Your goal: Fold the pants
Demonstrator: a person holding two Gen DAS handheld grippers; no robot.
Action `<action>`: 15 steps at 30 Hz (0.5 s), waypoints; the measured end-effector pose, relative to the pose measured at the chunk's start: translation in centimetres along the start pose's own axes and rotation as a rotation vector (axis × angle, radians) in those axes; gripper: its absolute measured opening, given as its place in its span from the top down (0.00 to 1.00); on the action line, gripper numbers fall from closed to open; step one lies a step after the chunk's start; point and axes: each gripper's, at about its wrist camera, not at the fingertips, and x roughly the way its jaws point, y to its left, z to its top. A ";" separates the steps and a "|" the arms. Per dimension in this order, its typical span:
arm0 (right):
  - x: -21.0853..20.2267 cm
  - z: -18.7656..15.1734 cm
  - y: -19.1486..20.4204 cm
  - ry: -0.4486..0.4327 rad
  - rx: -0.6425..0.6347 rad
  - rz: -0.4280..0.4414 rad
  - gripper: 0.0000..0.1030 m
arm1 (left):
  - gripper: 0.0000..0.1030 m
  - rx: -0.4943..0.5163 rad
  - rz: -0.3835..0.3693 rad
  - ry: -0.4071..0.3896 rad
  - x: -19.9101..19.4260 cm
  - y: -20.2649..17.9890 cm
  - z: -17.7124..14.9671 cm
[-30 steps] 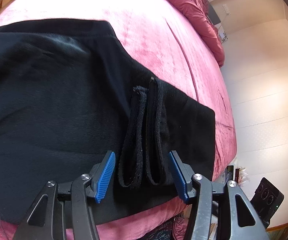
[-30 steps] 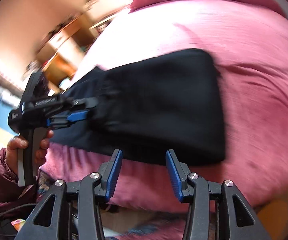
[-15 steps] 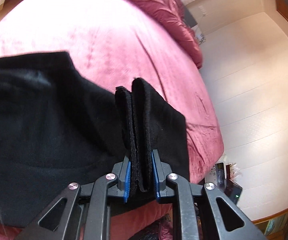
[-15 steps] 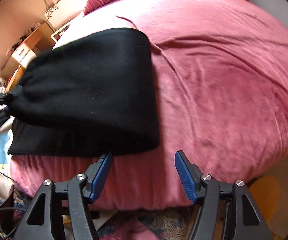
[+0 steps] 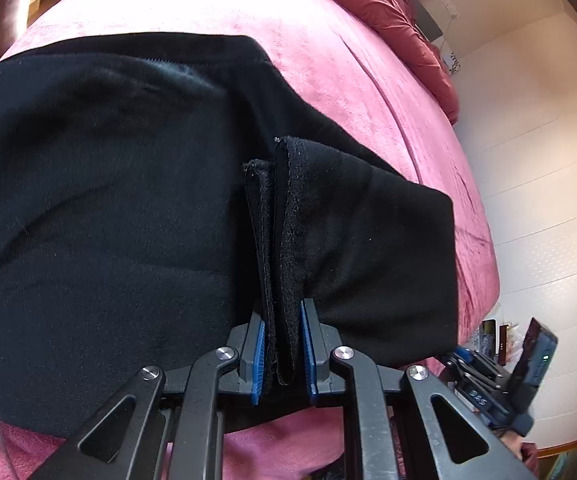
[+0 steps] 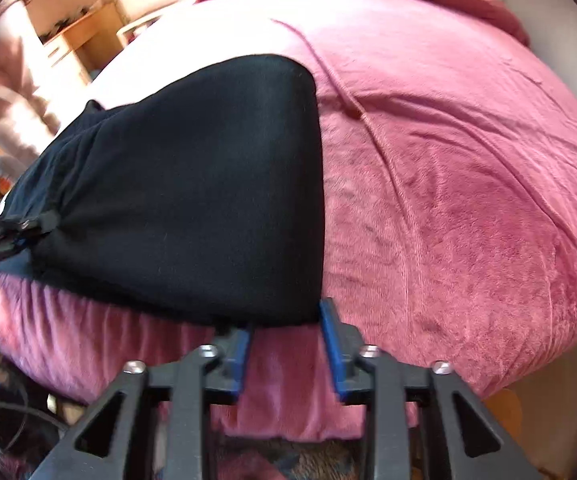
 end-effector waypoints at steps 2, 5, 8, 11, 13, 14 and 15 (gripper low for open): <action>-1.4 0.0 -0.5 0.008 -0.037 0.021 0.51 | 0.85 0.010 0.004 -0.010 0.1 -0.4 0.1; -4.1 0.9 -1.1 -0.037 -0.043 0.049 0.50 | 0.85 0.046 0.025 -0.027 -0.1 -0.9 -0.5; -5.8 2.9 -0.8 -0.110 -0.012 0.056 0.50 | 0.85 0.053 0.029 -0.037 0.1 -1.4 -0.6; -5.1 6.1 0.7 -0.162 0.017 0.080 0.50 | 0.84 0.037 0.019 -0.038 0.6 -0.7 -0.7; -3.9 8.3 1.9 -0.183 0.032 0.082 0.50 | 0.84 0.035 0.016 -0.044 0.2 -0.7 -1.0; -3.2 9.3 2.3 -0.182 0.042 0.089 0.50 | 0.84 0.035 0.015 -0.046 -0.1 -0.6 -1.3; -2.5 10.2 2.8 -0.178 0.046 0.089 0.50 | 0.84 0.037 0.017 -0.048 -0.2 -0.5 -1.4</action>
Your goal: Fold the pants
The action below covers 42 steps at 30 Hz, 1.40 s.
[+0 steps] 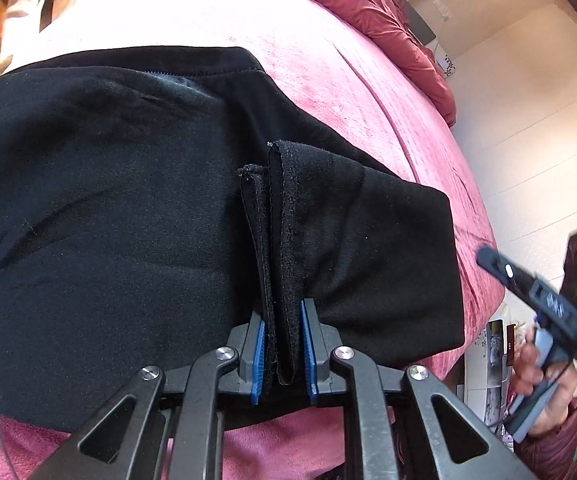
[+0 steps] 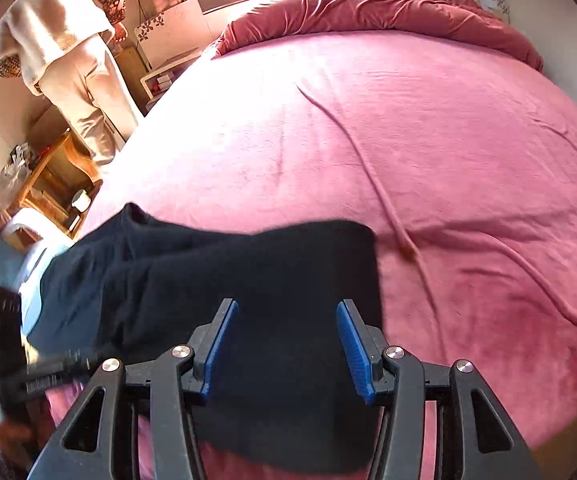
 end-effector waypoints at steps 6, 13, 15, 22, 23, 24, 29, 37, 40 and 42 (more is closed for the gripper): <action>6.0 1.1 0.0 0.119 0.030 -0.104 0.49 | 0.84 -0.008 0.001 0.001 0.5 0.3 -0.6; 6.2 0.6 1.7 0.088 -0.052 -0.163 0.44 | 0.79 -0.055 -0.032 0.000 0.7 1.2 -0.7; 5.1 0.4 2.1 0.071 -0.057 -0.165 0.42 | 0.76 -0.068 -0.045 -0.003 0.5 1.3 -0.7; 2.4 -1.8 4.6 0.015 -0.088 -0.099 0.41 | 0.70 -0.064 -0.020 -0.017 -0.5 1.1 -1.0; 2.2 -2.3 5.1 0.017 -0.095 -0.080 0.41 | 0.70 -0.058 -0.011 -0.024 -0.8 1.0 -1.1; 2.1 -2.9 5.7 0.022 -0.105 -0.063 0.41 | 0.69 -0.054 -0.003 -0.033 -1.1 1.0 -1.2; 2.8 -5.0 8.4 0.057 -0.152 0.019 0.41 | 0.66 -0.073 0.015 -0.057 -2.8 1.6 -1.7; 5.5 -6.8 11.9 0.123 -0.226 0.040 0.41 | 0.66 -0.152 0.048 -0.129 -7.3 4.3 -2.7; 5.9 -6.9 12.4 0.120 -0.246 0.027 0.41 | 0.66 -0.209 0.051 -0.174 -10.0 6.6 -3.3; 6.1 -6.8 12.5 0.123 -0.242 0.026 0.41 | 0.66 -0.259 0.050 -0.207 -11.7 8.3 -3.7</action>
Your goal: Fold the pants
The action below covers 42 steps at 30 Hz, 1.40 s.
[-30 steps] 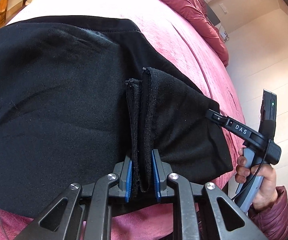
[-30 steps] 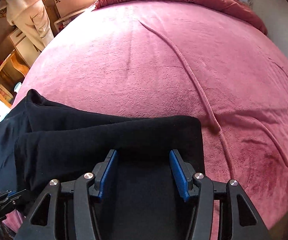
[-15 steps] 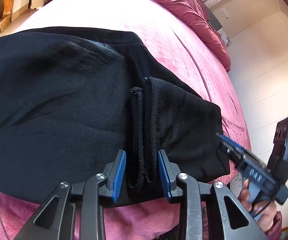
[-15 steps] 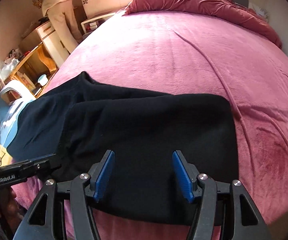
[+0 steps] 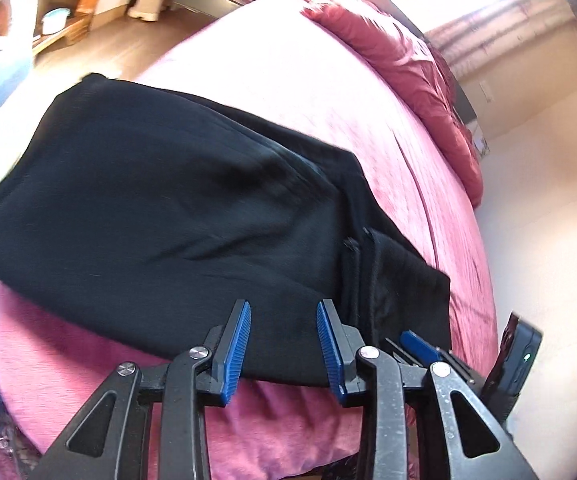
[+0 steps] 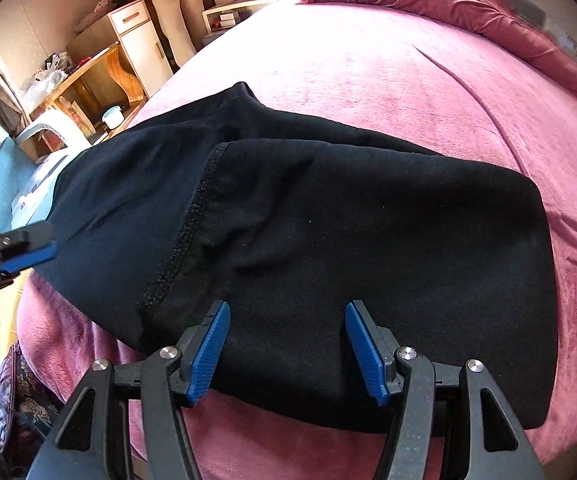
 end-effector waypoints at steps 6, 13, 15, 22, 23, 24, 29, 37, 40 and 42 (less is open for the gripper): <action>0.4 -0.2 0.0 0.000 0.027 0.010 0.38 | 0.66 -0.186 0.007 -0.127 -5.8 6.1 1.3; 0.9 -0.2 -0.8 0.013 0.080 0.055 0.35 | 0.66 -0.418 0.033 -0.222 -10.6 14.4 0.9; 1.1 -0.2 -1.2 0.010 0.101 0.076 0.34 | 0.66 -0.487 0.021 -0.229 -10.5 16.2 0.4; 1.0 -0.2 -1.6 0.004 0.093 0.081 0.32 | 0.52 -0.616 -0.006 -0.226 -8.5 18.9 -1.1; 1.0 -0.2 -1.5 0.003 0.091 0.078 0.32 | 0.47 -0.629 -0.010 -0.223 -8.1 19.2 -1.3; 1.0 -0.2 -1.4 0.002 0.090 0.075 0.32 | 0.46 -0.638 -0.018 -0.223 -7.7 19.4 -1.3; 1.0 -0.3 -1.2 0.000 0.089 0.065 0.32 | 0.46 -0.685 -0.040 -0.211 -5.4 20.6 -0.5; 1.2 0.0 -1.1 0.011 0.082 0.060 0.32 | 0.75 -0.676 -0.045 -0.212 -3.0 21.0 0.6; 1.3 0.1 -0.9 0.012 0.073 0.056 0.31 | 0.85 -0.593 -0.010 -0.238 -3.8 19.5 1.3; 1.4 0.0 -0.8 0.011 0.074 0.056 0.31 | 0.85 -0.548 -0.010 -0.268 -4.8 18.2 1.8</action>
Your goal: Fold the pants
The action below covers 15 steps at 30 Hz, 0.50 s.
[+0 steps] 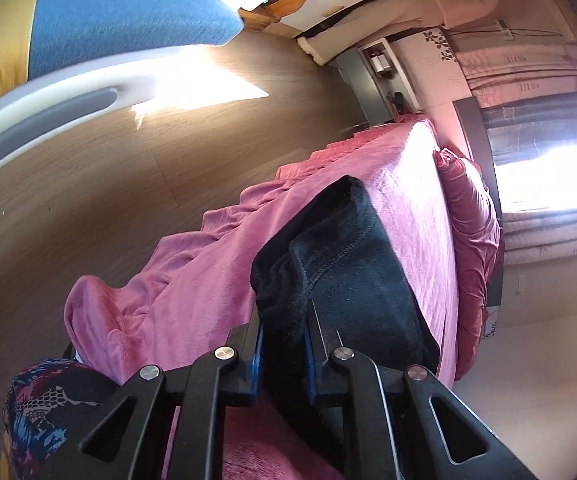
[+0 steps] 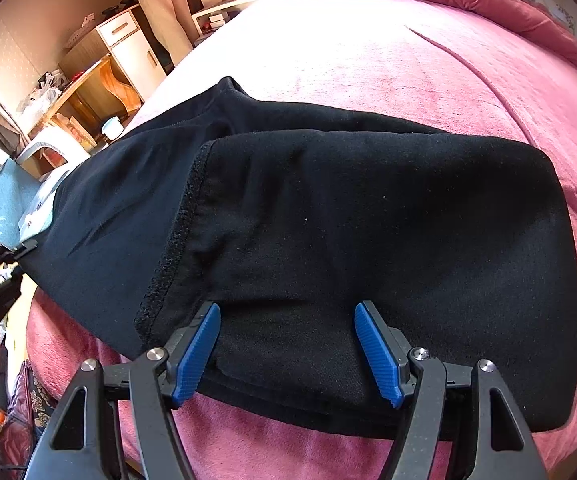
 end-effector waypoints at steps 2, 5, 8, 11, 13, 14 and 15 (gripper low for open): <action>0.0 0.0 0.1 0.000 -0.001 0.000 0.31 | 0.85 0.064 -0.029 -0.023 -1.0 -2.0 -0.1; 0.0 0.1 0.2 0.005 -0.009 -0.002 0.31 | 0.85 0.204 -0.078 -0.044 -2.3 -6.0 -0.8; -0.2 0.5 0.1 0.018 -0.018 0.002 0.31 | 0.86 0.340 -0.142 -0.024 -2.8 -10.1 -2.2; -1.3 1.2 -0.2 -0.003 -0.011 0.006 0.31 | 0.86 0.469 -0.188 0.012 -2.8 -13.6 -4.2; -2.3 1.8 -0.2 -0.029 -0.008 0.019 0.31 | 0.86 0.558 -0.203 0.039 -2.4 -15.7 -5.9; -2.8 2.1 -0.3 -0.041 -0.003 0.032 0.31 | 0.86 0.605 -0.201 0.050 -2.1 -16.6 -6.8; -3.3 2.5 -0.4 -0.048 0.005 0.062 0.30 | 0.86 0.643 -0.203 0.062 -1.8 -17.3 -7.6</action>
